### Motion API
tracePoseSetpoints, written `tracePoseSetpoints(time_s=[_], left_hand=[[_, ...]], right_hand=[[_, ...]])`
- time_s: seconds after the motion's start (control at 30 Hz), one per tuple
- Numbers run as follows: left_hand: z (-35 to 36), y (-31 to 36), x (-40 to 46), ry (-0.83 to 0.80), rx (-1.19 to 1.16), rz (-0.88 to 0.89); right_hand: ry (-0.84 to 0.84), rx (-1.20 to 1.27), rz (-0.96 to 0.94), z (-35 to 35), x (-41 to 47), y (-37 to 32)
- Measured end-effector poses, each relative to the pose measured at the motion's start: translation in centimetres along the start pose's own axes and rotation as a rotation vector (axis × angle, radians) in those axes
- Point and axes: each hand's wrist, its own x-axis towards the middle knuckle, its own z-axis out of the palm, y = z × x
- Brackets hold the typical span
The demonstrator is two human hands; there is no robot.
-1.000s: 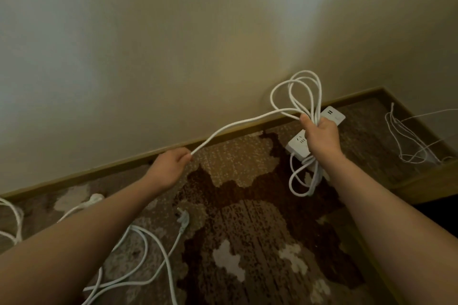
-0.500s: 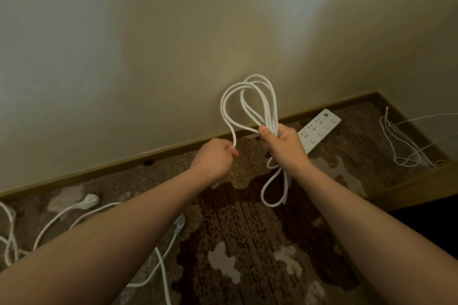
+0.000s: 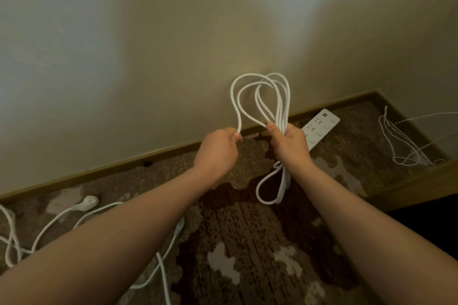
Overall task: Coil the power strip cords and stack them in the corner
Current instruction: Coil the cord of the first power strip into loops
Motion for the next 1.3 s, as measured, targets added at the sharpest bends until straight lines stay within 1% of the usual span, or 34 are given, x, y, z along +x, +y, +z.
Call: tracePoseSetpoints(time_s=[0.1, 0.23, 0.37, 0.5, 0.67, 0.8, 0.9, 0.97, 1.03, 1.13, 1.2, 1.3], left_hand=[[1.1, 0.6, -0.5, -0.099, 0.044, 0.016], [1.6, 0.8, -0.9, -0.138, 0.072, 0.040], [2.0, 1.1, -0.8, -0.185, 0.025, 0.059], [2.5, 1.1, -0.7, -0.220, -0.017, 0.054], [2.6, 1.1, -0.9, -0.271, -0.019, 0.049], [2.8, 0.6, -0.8, -0.362, -0.046, 0.052], [2.9, -0.9, -1.0, -0.423, -0.058, 0.039], [2.7, -1.9, -1.1, -0.430, -0.059, 0.035], [2.7, -2.1, -1.1, -0.416, -0.051, 0.060], [3.1, -1.6, -1.2, -0.451, -0.034, 0.090], [3.2, -1.6, -1.5, -0.475, -0.018, 0.099], [2.9, -2.5, -1.6, -0.461, -0.025, 0.096]], right_hand=[[-0.081, 0.010, 0.006, 0.3, -0.2, -0.1], [-0.202, 0.009, 0.016, 0.2, -0.3, -0.7], [-0.296, 0.054, 0.042, 0.5, -0.5, -0.8], [-0.338, 0.099, 0.106, 0.2, -0.3, -0.8], [-0.345, 0.056, 0.118, 0.1, -0.1, -0.6], [-0.270, 0.033, 0.129, 0.6, -0.2, -0.5], [-0.196, 0.110, 0.130, 0.1, 0.2, -0.9], [-0.169, 0.162, 0.123, -0.6, 0.5, -1.2], [-0.175, 0.162, 0.105, -0.8, 0.6, -1.3], [-0.208, 0.119, 0.072, -0.3, 0.3, -1.3], [-0.243, 0.069, 0.047, 0.1, 0.0, -1.4], [-0.301, 0.039, 0.007, 0.3, -0.4, -1.7]])
